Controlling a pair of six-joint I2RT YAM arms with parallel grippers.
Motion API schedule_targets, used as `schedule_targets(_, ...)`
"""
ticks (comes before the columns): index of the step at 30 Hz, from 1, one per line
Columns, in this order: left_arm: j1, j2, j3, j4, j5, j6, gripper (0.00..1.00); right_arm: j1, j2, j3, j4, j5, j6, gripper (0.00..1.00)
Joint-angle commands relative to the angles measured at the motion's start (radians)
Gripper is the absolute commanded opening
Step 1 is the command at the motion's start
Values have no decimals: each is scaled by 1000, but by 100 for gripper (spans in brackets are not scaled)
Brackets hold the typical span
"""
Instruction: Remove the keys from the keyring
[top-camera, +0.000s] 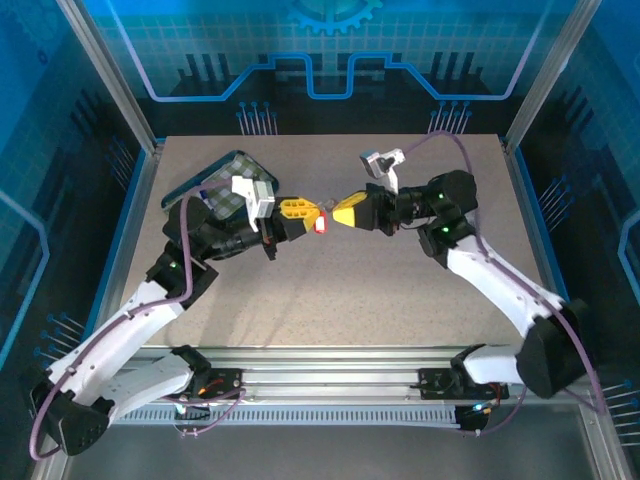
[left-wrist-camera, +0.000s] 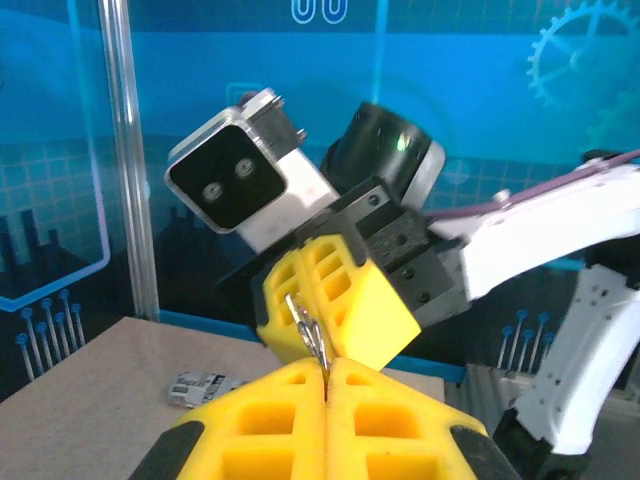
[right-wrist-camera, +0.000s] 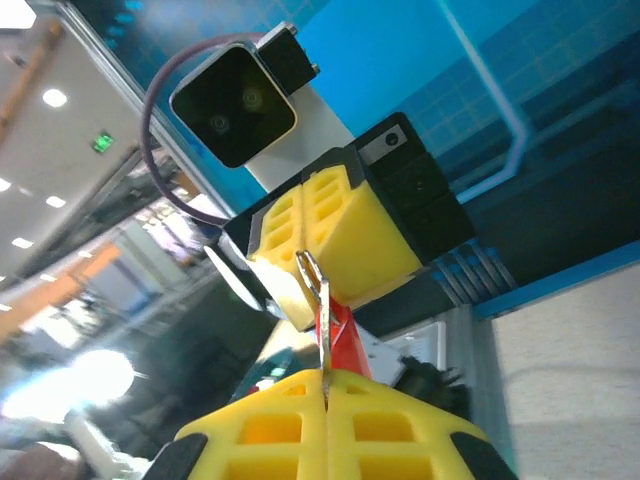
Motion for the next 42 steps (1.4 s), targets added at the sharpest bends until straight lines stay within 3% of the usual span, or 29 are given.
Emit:
schedule_targets(1,-41,-58,17,-98,-99,192,0,29,-136,110,-748,275,-703,0)
schedule_targets(8,-154,-77,21,-166,-246,410,0,92,-217,75,-827,548,-953,0)
schedule_targets(14,-187,-88,1,-141,-305,499,0,167,-269,-9,-747,760,-1095,0)
schedule_targets(19,-193,-89,-16,-114,-316,533,0,186,-327,-107,-610,823,-1162,0)
schedule_targets(28,-192,-76,-6,-137,-288,535,0,204,-383,-187,-532,836,-1264,0)
schedule_targets(42,-200,-55,20,-175,-278,517,0,331,-408,-201,-576,970,-1442,0)
